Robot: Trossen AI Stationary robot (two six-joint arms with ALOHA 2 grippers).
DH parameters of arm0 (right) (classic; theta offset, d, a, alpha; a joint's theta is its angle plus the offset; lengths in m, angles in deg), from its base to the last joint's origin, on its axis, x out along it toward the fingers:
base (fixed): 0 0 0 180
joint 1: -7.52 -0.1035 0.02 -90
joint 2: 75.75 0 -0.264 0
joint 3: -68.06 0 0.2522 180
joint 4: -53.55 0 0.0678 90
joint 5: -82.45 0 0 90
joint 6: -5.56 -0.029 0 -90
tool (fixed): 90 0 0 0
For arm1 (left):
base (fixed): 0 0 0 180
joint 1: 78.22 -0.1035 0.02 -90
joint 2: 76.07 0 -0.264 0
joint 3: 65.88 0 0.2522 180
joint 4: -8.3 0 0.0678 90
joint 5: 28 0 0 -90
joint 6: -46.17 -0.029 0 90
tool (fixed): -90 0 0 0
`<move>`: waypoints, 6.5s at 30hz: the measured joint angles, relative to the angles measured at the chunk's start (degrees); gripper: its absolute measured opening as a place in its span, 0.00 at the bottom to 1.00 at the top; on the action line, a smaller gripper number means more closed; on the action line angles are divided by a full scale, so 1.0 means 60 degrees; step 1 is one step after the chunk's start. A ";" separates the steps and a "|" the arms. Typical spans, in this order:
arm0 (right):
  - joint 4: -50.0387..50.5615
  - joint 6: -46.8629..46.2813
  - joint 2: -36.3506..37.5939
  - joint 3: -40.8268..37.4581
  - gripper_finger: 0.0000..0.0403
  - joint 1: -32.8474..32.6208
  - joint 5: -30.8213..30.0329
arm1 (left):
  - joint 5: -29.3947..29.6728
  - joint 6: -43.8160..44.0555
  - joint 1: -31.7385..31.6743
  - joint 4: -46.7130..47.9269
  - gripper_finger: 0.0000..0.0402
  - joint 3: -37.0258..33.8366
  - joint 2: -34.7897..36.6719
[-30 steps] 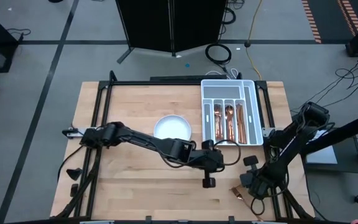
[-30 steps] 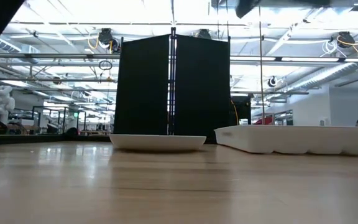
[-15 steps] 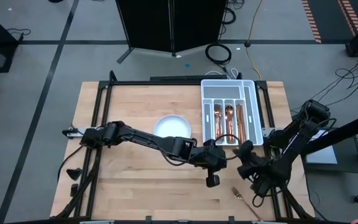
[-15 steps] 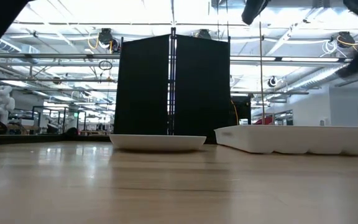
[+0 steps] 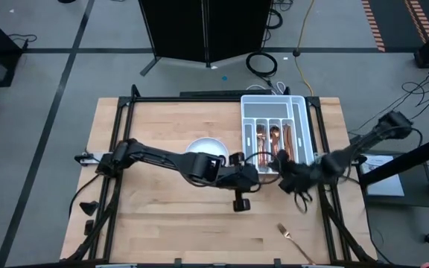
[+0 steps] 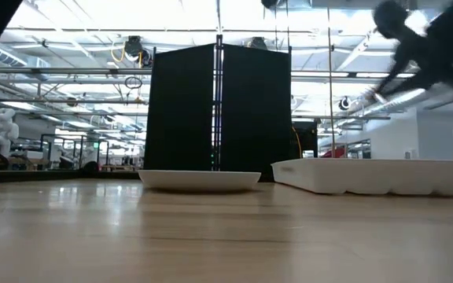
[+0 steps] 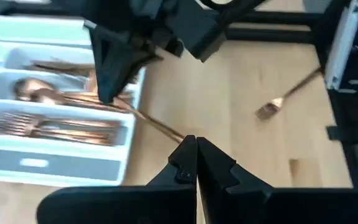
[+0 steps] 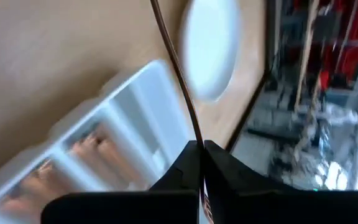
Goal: Sort silverware
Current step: Put the top fork in the silverware tray, then put the fork in the silverware tray, then return to Home Position
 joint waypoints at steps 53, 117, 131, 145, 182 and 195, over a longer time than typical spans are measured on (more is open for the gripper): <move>-0.3594 0.9296 -0.2579 -0.0263 0.28 1.0171 0.6173 | 0.0320 -0.0524 -0.1809 0.0760 0.00 -0.8335 0.7341; 0.1330 -2.4540 -0.8192 0.4629 0.29 -0.2644 1.1473 | -0.4306 -0.5940 -0.1869 -1.1368 0.00 -1.3861 0.7259; 0.1475 -2.4020 -0.7888 0.4467 0.01 -0.2292 1.0298 | -0.4299 -0.6000 -0.2223 -1.0628 0.00 -1.3854 0.7259; 0.3583 -2.2310 -0.5342 0.4456 0.00 0.1736 0.5290 | -0.3975 -0.5672 -0.2701 -0.9135 0.00 -1.3854 0.7259; 0.3408 -1.6452 -0.5398 0.4464 0.14 0.9415 0.7734 | -0.4315 -0.6175 -0.2687 -0.8713 0.00 -1.3908 0.7262; 0.2935 -1.5072 -0.4172 0.4711 0.24 0.8639 0.6242 | -0.4349 -0.4542 -0.2923 -0.9601 0.00 -1.3911 0.7675</move>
